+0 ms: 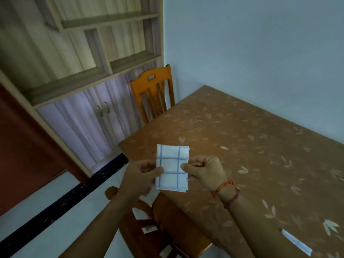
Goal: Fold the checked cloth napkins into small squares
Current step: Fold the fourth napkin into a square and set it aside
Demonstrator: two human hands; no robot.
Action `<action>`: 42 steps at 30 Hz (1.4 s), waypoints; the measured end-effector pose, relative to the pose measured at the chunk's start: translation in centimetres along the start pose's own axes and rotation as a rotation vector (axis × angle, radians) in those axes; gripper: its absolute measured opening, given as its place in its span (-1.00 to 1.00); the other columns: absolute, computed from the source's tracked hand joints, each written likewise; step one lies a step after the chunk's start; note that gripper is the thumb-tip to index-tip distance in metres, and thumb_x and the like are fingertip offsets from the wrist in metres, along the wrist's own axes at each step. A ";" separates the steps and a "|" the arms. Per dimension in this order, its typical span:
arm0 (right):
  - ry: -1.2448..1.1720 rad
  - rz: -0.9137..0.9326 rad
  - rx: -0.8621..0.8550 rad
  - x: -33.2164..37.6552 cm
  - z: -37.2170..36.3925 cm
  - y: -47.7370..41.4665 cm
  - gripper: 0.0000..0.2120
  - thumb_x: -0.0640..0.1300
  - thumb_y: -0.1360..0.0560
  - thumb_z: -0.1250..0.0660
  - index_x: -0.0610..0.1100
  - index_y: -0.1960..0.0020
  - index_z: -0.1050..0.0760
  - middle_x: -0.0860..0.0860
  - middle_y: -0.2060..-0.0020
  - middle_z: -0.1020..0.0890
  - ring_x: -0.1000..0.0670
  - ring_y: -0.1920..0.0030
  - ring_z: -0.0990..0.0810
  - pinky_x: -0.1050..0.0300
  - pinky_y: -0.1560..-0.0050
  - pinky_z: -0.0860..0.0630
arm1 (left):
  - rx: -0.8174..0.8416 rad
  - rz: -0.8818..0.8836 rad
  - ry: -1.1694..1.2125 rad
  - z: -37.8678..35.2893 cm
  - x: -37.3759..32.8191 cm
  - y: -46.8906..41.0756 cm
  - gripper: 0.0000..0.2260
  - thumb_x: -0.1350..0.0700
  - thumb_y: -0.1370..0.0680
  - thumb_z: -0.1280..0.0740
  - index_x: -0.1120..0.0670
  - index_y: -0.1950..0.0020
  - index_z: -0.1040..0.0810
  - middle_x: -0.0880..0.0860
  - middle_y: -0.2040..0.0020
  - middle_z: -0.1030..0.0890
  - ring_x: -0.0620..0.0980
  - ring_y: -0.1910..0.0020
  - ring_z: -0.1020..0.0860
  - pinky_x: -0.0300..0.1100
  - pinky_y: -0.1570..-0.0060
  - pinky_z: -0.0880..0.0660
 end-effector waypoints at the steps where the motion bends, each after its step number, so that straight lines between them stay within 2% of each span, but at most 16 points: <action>1: -0.009 -0.001 0.012 0.4 -1.4 -0.3 -0.91 -0.31 -0.40 -0.46 -0.25 0.09 -0.67 -0.13 0.21 -0.72 -0.10 0.20 -0.71 -0.03 0.20 -0.66 | -0.010 0.009 0.016 1.4 0.3 0.3 -0.95 0.19 -0.51 -0.44 0.09 0.04 -0.66 0.06 0.15 -0.71 0.23 0.14 -0.66 0.19 0.16 -0.62; 2: -0.015 0.003 0.030 0.8 -2.9 -0.5 -0.92 -0.32 -0.39 -0.46 -0.24 0.11 -0.67 -0.15 0.20 -0.72 -0.13 0.18 -0.71 -0.08 0.17 -0.65 | -0.018 0.017 0.034 2.7 0.7 0.6 -0.94 0.20 -0.51 -0.43 0.09 0.04 -0.66 0.05 0.15 -0.71 0.22 0.13 -0.66 0.17 0.16 -0.63; 4: -0.020 0.007 0.062 1.6 -6.1 -0.7 -0.94 -0.34 -0.39 -0.45 -0.27 0.14 -0.67 -0.12 0.27 -0.72 -0.10 0.20 -0.71 -0.02 0.18 -0.65 | -0.031 0.029 0.075 5.6 1.4 1.4 -0.92 0.23 -0.51 -0.42 0.08 0.03 -0.65 0.00 0.13 -0.72 0.08 0.12 -0.68 -0.02 0.20 -0.65; 5: -0.045 -0.008 0.080 2.1 -7.7 -0.5 -0.96 -0.37 -0.40 -0.43 -0.29 0.16 -0.65 -0.05 0.35 -0.70 0.00 0.26 -0.70 0.09 0.25 -0.64 | -0.041 0.029 0.090 7.0 1.9 1.8 -0.91 0.24 -0.51 -0.42 0.09 0.02 -0.65 -0.01 0.13 -0.72 0.03 0.12 -0.69 -0.12 0.23 -0.63; 7: -0.084 -0.039 0.129 2.9 -11.4 -0.2 -0.85 -0.42 -0.43 -0.38 -0.25 0.28 -0.60 0.09 0.53 -0.63 0.19 0.46 -0.61 0.34 0.43 -0.52 | -0.075 0.020 0.094 10.3 2.8 2.3 -0.92 0.25 -0.50 -0.42 0.12 0.04 -0.65 0.00 0.15 -0.72 -0.01 0.14 -0.69 -0.21 0.31 -0.59; 8: -0.076 -0.052 0.150 3.1 -13.4 -0.1 -0.82 -0.41 -0.43 -0.38 -0.23 0.31 -0.59 0.09 0.53 -0.63 0.20 0.47 -0.60 0.34 0.44 -0.50 | -0.090 0.013 0.095 12.1 3.3 2.5 -0.93 0.26 -0.50 -0.42 0.14 0.06 -0.66 0.01 0.16 -0.72 -0.02 0.15 -0.69 -0.21 0.32 -0.59; 11: -0.056 -0.052 0.167 3.5 -19.0 -0.2 -0.93 -0.38 -0.41 -0.42 -0.26 0.21 -0.65 -0.03 0.33 -0.71 0.01 0.31 -0.68 0.14 0.29 -0.61 | -0.109 0.013 0.113 17.5 4.8 2.9 -0.96 0.29 -0.50 -0.41 0.19 0.11 -0.65 -0.03 0.21 -0.71 -0.10 0.21 -0.68 -0.27 0.33 -0.58; 14: -0.034 -0.061 0.218 4.7 -24.2 -0.1 -0.87 -0.41 -0.44 -0.38 -0.22 0.20 -0.62 0.07 0.40 -0.69 0.11 0.36 -0.67 0.24 0.38 -0.60 | -0.107 0.022 0.142 22.3 5.7 3.6 -0.94 0.31 -0.50 -0.40 0.18 0.11 -0.65 -0.04 0.22 -0.72 -0.11 0.22 -0.68 -0.31 0.36 -0.55; 15: -0.030 -0.061 0.234 5.3 -25.8 0.0 -0.85 -0.41 -0.44 -0.37 -0.21 0.21 -0.62 0.06 0.39 -0.70 0.10 0.36 -0.68 0.22 0.37 -0.61 | -0.115 0.029 0.152 23.9 6.0 3.7 -0.94 0.31 -0.50 -0.41 0.17 0.11 -0.65 -0.02 0.21 -0.72 -0.09 0.21 -0.69 -0.29 0.34 -0.56; 19: 0.011 -0.018 0.219 6.7 -30.4 -0.4 -0.93 -0.34 -0.42 -0.42 -0.26 0.10 -0.64 -0.20 0.13 -0.71 -0.12 0.15 -0.70 -0.12 0.12 -0.65 | -0.136 0.036 0.152 29.0 6.7 3.4 -0.93 0.30 -0.49 -0.42 0.15 0.10 -0.67 0.02 0.17 -0.72 0.00 0.16 -0.69 -0.16 0.24 -0.63; 21: -0.018 -0.028 0.206 7.4 -32.0 -1.1 -0.85 -0.31 -0.42 -0.44 -0.25 0.01 -0.64 -0.20 0.08 -0.70 -0.16 0.06 -0.69 -0.19 0.04 -0.62 | -0.133 0.026 0.133 30.5 6.9 2.9 -0.92 0.30 -0.48 -0.42 0.15 0.10 -0.67 0.03 0.17 -0.72 0.01 0.16 -0.69 -0.09 0.18 -0.64; 27: -0.042 0.006 0.166 9.2 -34.0 -5.7 -0.86 -0.27 -0.40 -0.46 -0.18 0.04 -0.63 -0.20 0.11 -0.70 -0.14 0.11 -0.68 -0.14 0.06 -0.63 | -0.092 0.006 0.086 32.5 6.8 -0.9 -0.92 0.32 -0.48 -0.42 0.18 0.10 -0.68 0.03 0.19 -0.72 -0.02 0.18 -0.69 -0.24 0.28 -0.58; 32: -0.007 0.043 0.167 9.5 -33.9 -11.4 -0.86 -0.31 -0.37 -0.48 -0.10 0.14 -0.66 -0.20 0.16 -0.70 -0.04 0.20 -0.68 0.09 0.12 -0.62 | 0.002 0.030 0.053 32.4 6.2 -6.7 -0.91 0.31 -0.48 -0.42 0.16 0.12 -0.70 0.06 0.19 -0.72 0.03 0.16 -0.69 -0.08 0.14 -0.61; 36: 0.065 0.035 0.168 9.4 -32.4 -17.2 -0.85 -0.30 -0.41 -0.45 -0.20 0.02 -0.66 -0.16 0.15 -0.70 0.01 0.18 -0.68 0.21 0.14 -0.61 | 0.094 0.056 0.021 31.5 4.8 -13.6 -0.89 0.28 -0.48 -0.42 0.11 0.16 -0.71 0.06 0.19 -0.72 -0.03 0.18 -0.68 -0.18 0.18 -0.55; 39: 0.103 -0.014 0.160 9.1 -30.5 -21.5 -0.85 -0.31 -0.42 -0.44 -0.28 0.01 -0.65 -0.08 0.24 -0.69 0.17 0.32 -0.65 0.34 0.30 -0.55 | 0.150 0.129 0.062 30.3 3.6 -19.1 -0.92 0.25 -0.50 -0.41 0.15 0.08 -0.71 0.12 0.12 -0.72 0.09 0.09 -0.68 -0.05 0.06 -0.61; 42: 0.118 -0.072 0.103 8.4 -28.2 -25.0 -0.88 -0.26 -0.41 -0.46 -0.23 0.05 -0.67 -0.13 0.22 -0.71 0.02 0.30 -0.68 0.17 0.27 -0.64 | 0.176 0.161 0.105 28.8 2.3 -24.2 -0.92 0.21 -0.51 -0.41 0.19 0.07 -0.69 0.16 0.10 -0.71 0.15 0.06 -0.67 0.02 0.01 -0.59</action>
Point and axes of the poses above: each hand's wrist, its own y-axis away from the middle knuckle, its own z-axis out of the back of the hand, x = y × z, the point moved 6 cm from there along -y, towards the middle knuckle
